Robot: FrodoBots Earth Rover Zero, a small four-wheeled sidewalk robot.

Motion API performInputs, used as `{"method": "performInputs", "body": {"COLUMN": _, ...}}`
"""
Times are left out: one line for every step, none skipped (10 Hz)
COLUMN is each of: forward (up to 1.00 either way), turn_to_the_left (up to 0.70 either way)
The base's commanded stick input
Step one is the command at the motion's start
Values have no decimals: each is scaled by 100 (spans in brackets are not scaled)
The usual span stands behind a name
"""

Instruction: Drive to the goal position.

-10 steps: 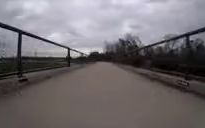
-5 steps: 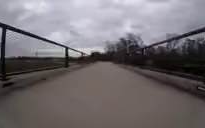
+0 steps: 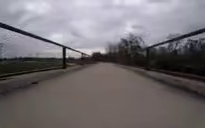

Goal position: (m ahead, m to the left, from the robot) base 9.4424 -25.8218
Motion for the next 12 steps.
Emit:
{"method": "performInputs", "body": {"forward": 100, "turn_to_the_left": 0}}
{"method": "performInputs", "body": {"forward": 100, "turn_to_the_left": 0}}
{"method": "performInputs", "body": {"forward": 100, "turn_to_the_left": 0}}
{"method": "performInputs", "body": {"forward": 100, "turn_to_the_left": 0}}
{"method": "performInputs", "body": {"forward": 100, "turn_to_the_left": 0}}
{"method": "performInputs", "body": {"forward": 100, "turn_to_the_left": 0}}
{"method": "performInputs", "body": {"forward": 100, "turn_to_the_left": 0}}
{"method": "performInputs", "body": {"forward": 100, "turn_to_the_left": 0}}
{"method": "performInputs", "body": {"forward": 100, "turn_to_the_left": 0}}
{"method": "performInputs", "body": {"forward": 100, "turn_to_the_left": 0}}
{"method": "performInputs", "body": {"forward": 100, "turn_to_the_left": 0}}
{"method": "performInputs", "body": {"forward": 100, "turn_to_the_left": 0}}
